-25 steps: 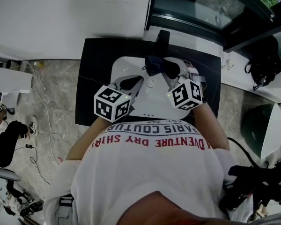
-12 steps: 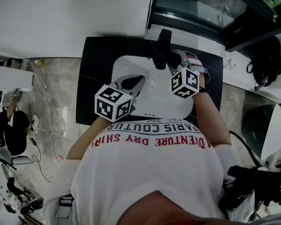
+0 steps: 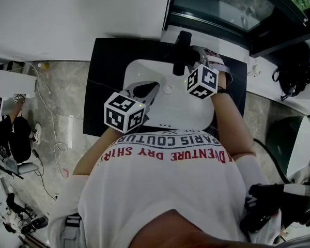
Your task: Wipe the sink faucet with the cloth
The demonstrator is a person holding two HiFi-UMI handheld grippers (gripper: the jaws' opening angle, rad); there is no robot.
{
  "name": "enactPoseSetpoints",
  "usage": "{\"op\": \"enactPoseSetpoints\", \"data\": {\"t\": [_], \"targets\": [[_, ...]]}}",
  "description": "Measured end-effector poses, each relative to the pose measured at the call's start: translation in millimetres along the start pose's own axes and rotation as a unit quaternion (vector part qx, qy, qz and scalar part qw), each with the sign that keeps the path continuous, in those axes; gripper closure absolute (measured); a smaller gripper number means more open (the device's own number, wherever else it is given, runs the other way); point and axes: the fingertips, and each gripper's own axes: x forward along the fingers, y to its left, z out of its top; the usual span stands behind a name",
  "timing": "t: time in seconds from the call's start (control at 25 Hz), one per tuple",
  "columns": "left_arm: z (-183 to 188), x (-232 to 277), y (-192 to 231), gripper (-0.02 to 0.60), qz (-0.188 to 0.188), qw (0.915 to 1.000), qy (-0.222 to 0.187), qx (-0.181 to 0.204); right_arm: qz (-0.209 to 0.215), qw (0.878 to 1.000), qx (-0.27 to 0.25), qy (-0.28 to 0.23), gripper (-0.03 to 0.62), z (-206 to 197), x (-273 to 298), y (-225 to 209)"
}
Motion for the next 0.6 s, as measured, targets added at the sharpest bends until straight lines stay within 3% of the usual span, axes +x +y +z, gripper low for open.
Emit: {"op": "enactPoseSetpoints", "data": {"t": [0.24,0.6], "targets": [[-0.8,2.0,-3.7,0.58,-0.004,1.0,0.002,0.001,-0.002,1.0,-0.026,0.009,0.516,-3.1,-4.2,6.6],[-7.6,7.2,-10.2,0.58,-0.01,0.9999,0.007,0.001,0.029,0.998,-0.056,-0.005,0.516,-2.6,-33.6,47.4]]}}
